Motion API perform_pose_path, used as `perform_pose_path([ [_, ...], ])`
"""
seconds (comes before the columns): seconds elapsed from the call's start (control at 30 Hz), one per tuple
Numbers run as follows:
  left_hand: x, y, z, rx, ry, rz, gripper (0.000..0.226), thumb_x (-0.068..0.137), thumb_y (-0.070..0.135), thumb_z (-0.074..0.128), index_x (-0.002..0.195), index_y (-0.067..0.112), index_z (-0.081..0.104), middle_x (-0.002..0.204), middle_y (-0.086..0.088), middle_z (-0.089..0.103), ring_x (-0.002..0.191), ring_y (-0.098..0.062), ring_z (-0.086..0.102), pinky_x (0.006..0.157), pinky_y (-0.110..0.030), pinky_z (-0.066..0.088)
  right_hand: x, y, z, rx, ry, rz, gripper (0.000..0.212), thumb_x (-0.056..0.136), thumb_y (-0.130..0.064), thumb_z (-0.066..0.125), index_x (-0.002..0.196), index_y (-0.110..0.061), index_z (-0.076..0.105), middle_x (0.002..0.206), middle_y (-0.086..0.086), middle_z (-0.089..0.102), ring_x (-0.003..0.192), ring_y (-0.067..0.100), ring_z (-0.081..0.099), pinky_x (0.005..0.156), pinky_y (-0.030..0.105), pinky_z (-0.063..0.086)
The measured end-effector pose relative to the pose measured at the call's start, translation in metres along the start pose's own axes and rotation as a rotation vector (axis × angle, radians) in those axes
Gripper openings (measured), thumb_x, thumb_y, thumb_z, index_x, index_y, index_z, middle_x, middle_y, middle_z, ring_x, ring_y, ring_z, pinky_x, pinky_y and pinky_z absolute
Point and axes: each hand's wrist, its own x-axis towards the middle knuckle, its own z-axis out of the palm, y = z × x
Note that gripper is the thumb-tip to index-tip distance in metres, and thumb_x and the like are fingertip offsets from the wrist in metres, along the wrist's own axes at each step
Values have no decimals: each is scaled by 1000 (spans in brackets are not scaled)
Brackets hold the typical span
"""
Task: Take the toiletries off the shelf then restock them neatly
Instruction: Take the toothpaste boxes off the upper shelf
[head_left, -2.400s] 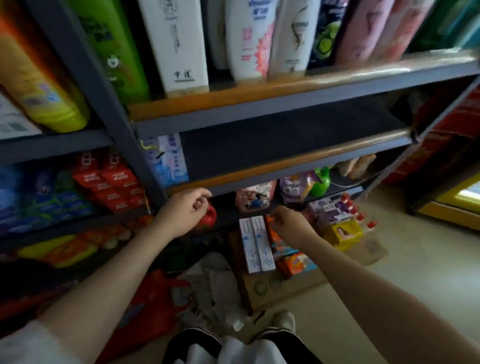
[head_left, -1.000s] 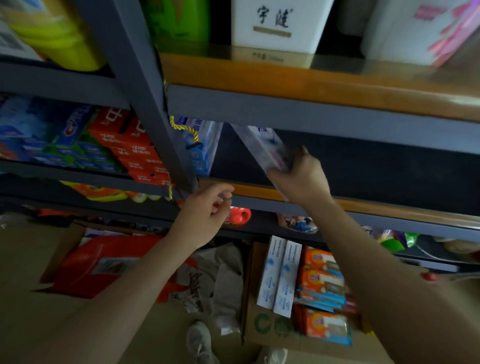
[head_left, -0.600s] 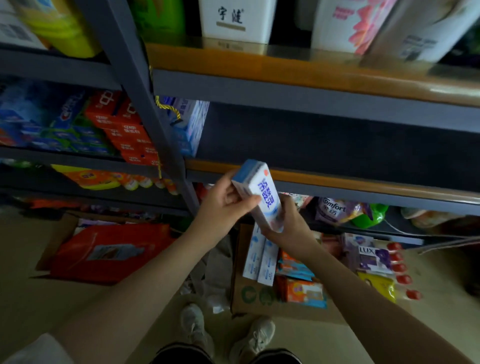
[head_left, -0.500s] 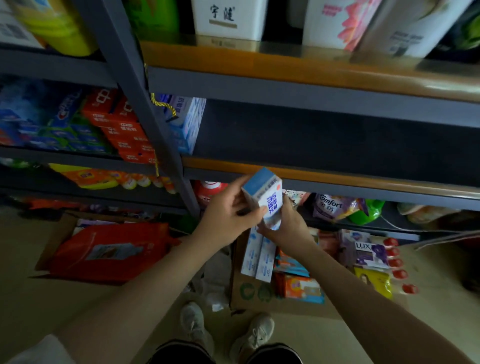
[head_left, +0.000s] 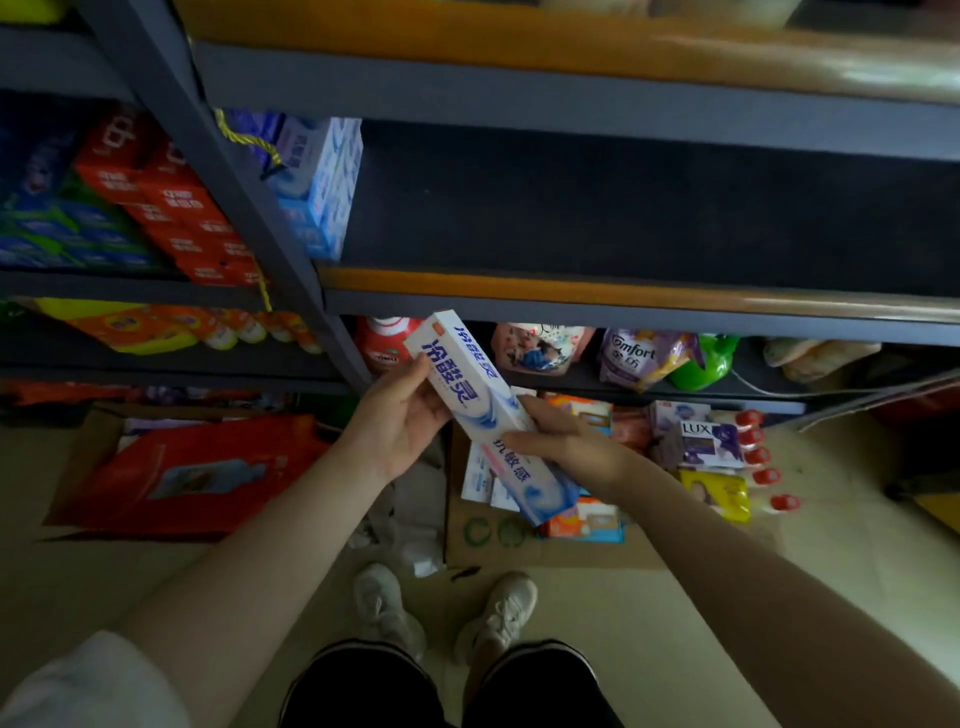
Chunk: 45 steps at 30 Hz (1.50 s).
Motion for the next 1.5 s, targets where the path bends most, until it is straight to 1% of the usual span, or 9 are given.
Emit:
perform_pose_path([
  [0.2, 8, -22, 12, 412, 116, -58, 24, 88, 0, 54, 102, 20, 54, 97, -9, 67, 96, -23, 64, 83, -40, 53, 0, 43, -41, -481, 235, 66, 32, 75, -29, 76, 97, -18, 57, 99, 1, 62, 91, 17, 58, 85, 38, 47],
  [0.43, 24, -64, 6, 600, 137, -191, 15, 87, 8, 60, 101, 11, 58, 99, -6, 67, 91, -18, 64, 86, -32, 52, -12, 77, -80, -511, 376, 83, 37, 83, -28, 68, 116, -12, 59, 102, -1, 61, 95, 15, 58, 78, 25, 42],
  [0.57, 52, -97, -3, 567, 294, -280, 12, 87, 12, 61, 99, 9, 59, 94, -7, 67, 84, -18, 63, 82, -29, 51, -10, 101, -98, -534, 636, 127, 34, 90, -21, 60, 122, -12, 57, 113, 5, 63, 100, 19, 58, 76, 19, 36],
  [0.67, 74, -122, -19, 607, 401, -328, 16, 87, 14, 63, 102, 9, 59, 95, -7, 66, 90, -22, 63, 78, -29, 52, -1, 133, -101, -606, 581, 235, 36, 90, -15, 58, 125, -12, 54, 124, 8, 58, 107, 24, 57, 75, 18, 34],
  [0.77, 89, -141, -35, 579, 435, -385, 11, 87, 14, 63, 95, 9, 59, 95, -8, 65, 88, -21, 63, 72, -26, 53, 12, 162, -93, -625, 462, 255, 51, 86, -18, 62, 134, -19, 45, 137, 6, 46, 116, 24, 51, 95, 33, 43],
  [0.9, 108, -151, -52, 594, 378, -379, 12, 89, 21, 61, 95, 10, 61, 92, -7, 65, 80, -17, 62, 62, -22, 53, 34, 171, -85, -864, 464, 228, 60, 87, -23, 59, 140, -25, 30, 145, -3, 29, 130, 23, 32, 106, 39, 35],
  [1.03, 124, -156, -64, 1085, 374, -261, 29, 93, 35, 52, 108, 12, 60, 98, -6, 65, 84, -19, 62, 72, -33, 52, 50, 167, -82, -991, 541, 185, 49, 89, -21, 52, 135, -22, 36, 141, -1, 32, 128, 21, 31, 104, 37, 34],
  [1.27, 115, -127, -53, 1365, 276, -176, 56, 94, 39, 48, 139, 9, 38, 141, -8, 43, 126, -23, 45, 98, -31, 39, 46, 117, -80, -956, 603, -48, 38, 89, -17, 55, 127, -15, 50, 134, 4, 44, 123, 25, 40, 100, 37, 37],
  [1.5, 54, -10, -42, 1266, 224, 211, 22, 93, 14, 52, 114, 13, 60, 112, 2, 61, 102, -13, 59, 85, -17, 43, 73, -31, -20, -801, 622, -614, 28, 86, -16, 47, 108, -8, 61, 118, 10, 56, 104, 28, 52, 86, 34, 42],
])
